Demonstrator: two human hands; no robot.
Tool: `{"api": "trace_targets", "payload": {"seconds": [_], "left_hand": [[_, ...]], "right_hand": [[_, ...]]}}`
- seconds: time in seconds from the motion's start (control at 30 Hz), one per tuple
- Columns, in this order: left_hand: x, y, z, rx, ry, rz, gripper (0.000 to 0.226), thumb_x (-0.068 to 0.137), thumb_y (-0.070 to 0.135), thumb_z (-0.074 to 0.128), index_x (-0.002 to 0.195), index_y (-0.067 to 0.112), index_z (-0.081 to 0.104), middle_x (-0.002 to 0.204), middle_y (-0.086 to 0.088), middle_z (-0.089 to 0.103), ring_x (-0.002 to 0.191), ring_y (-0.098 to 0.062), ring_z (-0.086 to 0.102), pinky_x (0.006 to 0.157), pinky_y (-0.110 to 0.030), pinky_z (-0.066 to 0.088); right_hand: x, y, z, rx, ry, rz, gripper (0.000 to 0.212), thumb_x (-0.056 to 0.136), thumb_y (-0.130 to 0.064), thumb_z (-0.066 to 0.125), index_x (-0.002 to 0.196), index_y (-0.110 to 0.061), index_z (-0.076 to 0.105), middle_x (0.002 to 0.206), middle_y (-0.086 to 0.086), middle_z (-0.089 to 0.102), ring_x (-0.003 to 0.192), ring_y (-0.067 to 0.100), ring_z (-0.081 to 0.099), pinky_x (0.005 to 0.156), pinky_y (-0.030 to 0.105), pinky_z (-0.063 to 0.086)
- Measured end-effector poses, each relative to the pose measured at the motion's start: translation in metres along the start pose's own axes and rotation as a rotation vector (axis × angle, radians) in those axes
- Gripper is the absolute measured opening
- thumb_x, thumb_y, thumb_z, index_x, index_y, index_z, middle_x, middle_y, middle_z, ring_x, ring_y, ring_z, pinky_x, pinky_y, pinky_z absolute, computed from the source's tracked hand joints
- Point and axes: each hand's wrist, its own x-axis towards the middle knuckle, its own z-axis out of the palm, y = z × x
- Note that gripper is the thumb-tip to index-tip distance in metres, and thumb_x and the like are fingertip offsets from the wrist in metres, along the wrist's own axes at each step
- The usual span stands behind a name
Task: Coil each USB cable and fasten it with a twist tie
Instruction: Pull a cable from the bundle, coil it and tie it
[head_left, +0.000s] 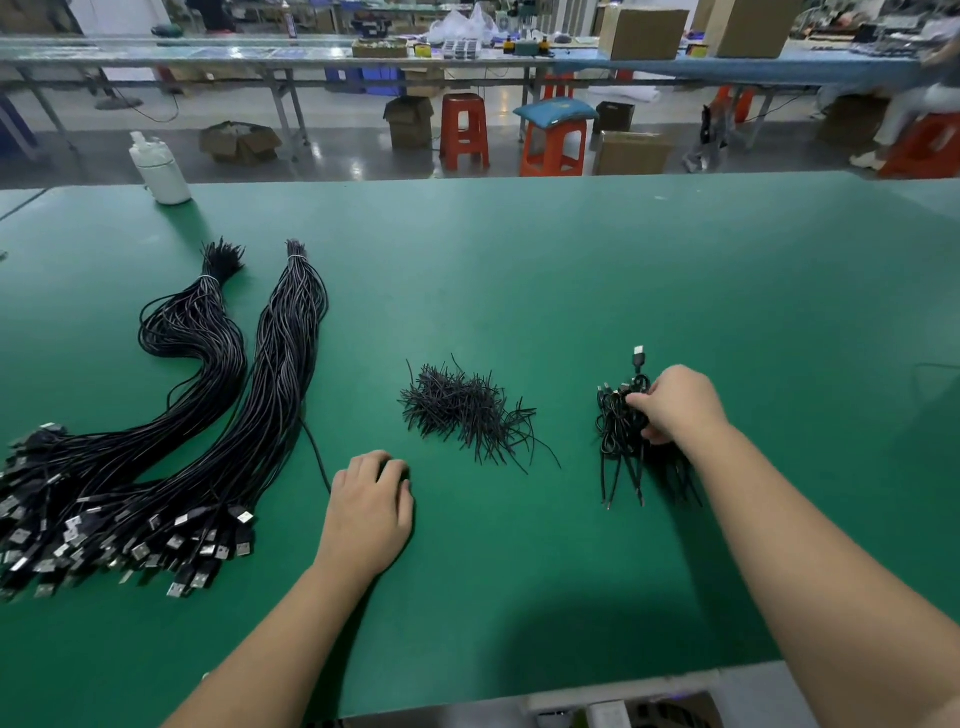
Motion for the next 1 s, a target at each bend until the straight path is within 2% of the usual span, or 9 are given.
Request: {"api": "trace_targets", "payload": {"seconds": [0.07,0.2,0.27,0.4,0.5,0.63,0.73,0.83,1.0], "left_hand": [[-0.001,0.0,0.0,-0.006,0.011,-0.009,0.027,0.088,0.024,0.048,0.1,0.011,0.068,0.106,-0.004,0.063,0.101,-0.026,0.055,0.085,-0.039,0.045],[-0.001,0.002,0.0,0.003,0.037,0.005,0.025,0.085,0.022,0.049,0.095,0.011,0.068,0.101,-0.003,0.065,0.096,-0.025,0.057,0.08,-0.039,0.046],[-0.002,0.002,-0.001,-0.003,0.042,0.005,0.025,0.086,0.022,0.048,0.094,0.011,0.068,0.1,-0.003,0.065,0.095,-0.025,0.058,0.08,-0.039,0.047],[-0.004,0.002,-0.002,-0.011,0.058,0.0,0.025,0.086,0.022,0.048,0.092,0.011,0.069,0.098,-0.003,0.066,0.093,-0.024,0.058,0.079,-0.038,0.047],[-0.005,0.002,-0.002,-0.026,0.081,-0.008,0.028,0.087,0.023,0.045,0.09,0.011,0.069,0.096,-0.002,0.065,0.091,-0.023,0.057,0.078,-0.037,0.047],[-0.007,-0.002,0.001,0.023,0.087,-0.081,0.019,0.083,0.023,0.055,0.086,0.011,0.069,0.111,-0.01,0.06,0.104,-0.029,0.052,0.083,-0.041,0.042],[-0.007,-0.004,-0.001,0.055,0.077,-0.206,0.011,0.076,0.017,0.069,0.086,0.012,0.068,0.118,-0.018,0.052,0.104,-0.034,0.045,0.082,-0.044,0.039],[-0.005,-0.005,-0.003,0.009,0.082,-0.365,0.013,0.081,0.018,0.067,0.092,0.011,0.068,0.116,-0.018,0.051,0.104,-0.034,0.043,0.084,-0.045,0.038],[-0.003,-0.005,-0.005,-0.081,0.059,-0.532,0.02,0.083,0.013,0.063,0.102,0.01,0.067,0.127,-0.021,0.05,0.115,-0.037,0.042,0.096,-0.05,0.034]], "right_hand": [[0.007,0.005,0.004,-0.076,-0.04,0.014,0.033,0.095,-0.029,0.067,0.088,0.002,0.063,0.065,0.014,0.072,0.054,0.026,0.07,0.066,0.032,0.059],[0.011,0.008,0.01,-0.224,-0.028,-0.021,0.039,0.091,-0.035,0.071,0.072,-0.005,0.055,0.057,0.009,0.067,0.046,0.019,0.063,0.052,0.024,0.045],[0.009,0.006,0.01,-0.316,0.004,-0.077,0.044,0.09,-0.043,0.07,0.07,-0.008,0.053,0.059,0.006,0.064,0.057,0.021,0.063,0.052,0.027,0.04],[-0.003,-0.001,0.011,-0.414,0.186,-0.171,0.044,0.093,-0.055,0.058,0.084,-0.012,0.059,0.075,0.003,0.061,0.073,0.027,0.06,0.055,0.029,0.041],[-0.022,-0.016,0.028,-0.209,0.238,-0.269,0.036,0.098,-0.049,0.05,0.102,-0.017,0.067,0.09,0.001,0.07,0.08,0.023,0.063,0.063,0.03,0.046],[-0.064,-0.041,0.084,0.106,0.049,-0.395,0.027,0.099,-0.043,0.051,0.106,-0.022,0.067,0.08,-0.005,0.068,0.059,0.011,0.056,0.057,0.03,0.048],[-0.091,-0.044,0.134,0.15,-0.058,-0.406,0.028,0.1,-0.039,0.051,0.115,-0.02,0.065,0.093,-0.007,0.064,0.077,0.01,0.057,0.076,0.032,0.053],[-0.101,-0.033,0.162,0.091,0.05,-0.489,0.031,0.101,-0.035,0.049,0.125,-0.019,0.06,0.101,-0.009,0.055,0.098,0.009,0.052,0.089,0.028,0.046],[-0.1,-0.024,0.169,0.224,0.093,-0.503,0.03,0.099,-0.037,0.051,0.125,-0.024,0.057,0.086,-0.017,0.045,0.087,0.002,0.046,0.081,0.023,0.042]]}}
